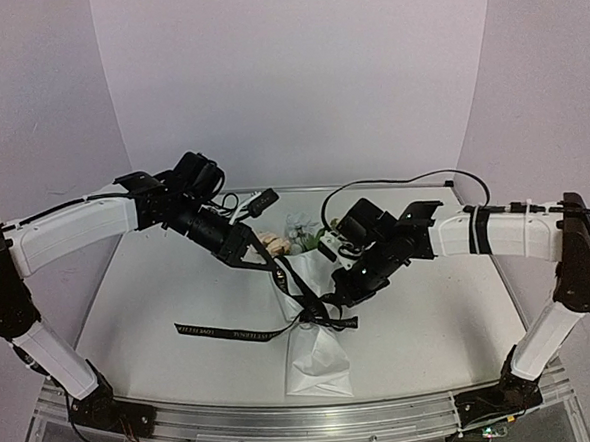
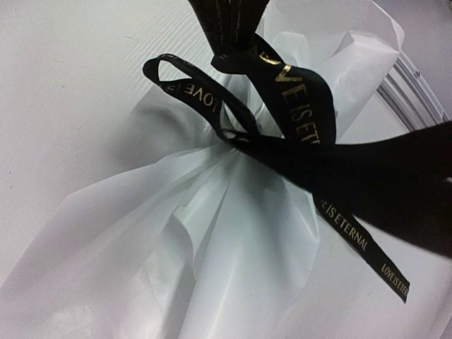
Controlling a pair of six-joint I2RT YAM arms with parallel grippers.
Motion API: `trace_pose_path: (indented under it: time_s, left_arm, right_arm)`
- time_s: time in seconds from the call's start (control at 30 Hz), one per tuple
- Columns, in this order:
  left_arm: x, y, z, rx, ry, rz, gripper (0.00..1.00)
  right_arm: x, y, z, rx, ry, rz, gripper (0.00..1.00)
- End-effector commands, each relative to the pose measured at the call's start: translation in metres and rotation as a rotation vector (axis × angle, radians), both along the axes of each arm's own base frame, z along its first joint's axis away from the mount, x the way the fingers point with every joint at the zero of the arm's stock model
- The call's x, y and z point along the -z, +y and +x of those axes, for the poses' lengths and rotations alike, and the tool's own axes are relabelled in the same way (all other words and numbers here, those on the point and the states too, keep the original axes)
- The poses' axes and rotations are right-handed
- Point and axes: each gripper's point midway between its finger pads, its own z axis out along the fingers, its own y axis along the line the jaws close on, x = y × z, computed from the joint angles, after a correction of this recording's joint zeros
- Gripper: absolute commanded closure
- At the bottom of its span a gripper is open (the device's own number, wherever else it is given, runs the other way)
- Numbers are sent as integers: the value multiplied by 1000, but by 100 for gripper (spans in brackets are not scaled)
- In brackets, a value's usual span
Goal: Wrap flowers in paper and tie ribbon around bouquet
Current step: Cross the half-tied ribbon over the folded bouquet.
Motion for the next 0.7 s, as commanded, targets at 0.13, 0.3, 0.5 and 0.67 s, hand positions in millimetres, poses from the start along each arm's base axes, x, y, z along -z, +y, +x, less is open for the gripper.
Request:
trace_pose_path:
  time_s: [0.13, 0.3, 0.5, 0.67]
  left_arm:
    - [-48, -1, -24, 106, 9, -188, 100]
    - [-66, -4, -27, 155, 15, -252, 100]
    - [-78, -6, -34, 238, 80, -328, 100]
    - [-90, -9, -37, 280, 120, -391, 100]
  right_arm:
    - [9, 4, 17, 61, 95, -5, 100]
    - [19, 1, 19, 80, 128, -22, 100]
    - [24, 1, 22, 97, 155, -17, 100]
    - [25, 3, 27, 115, 188, 4, 100]
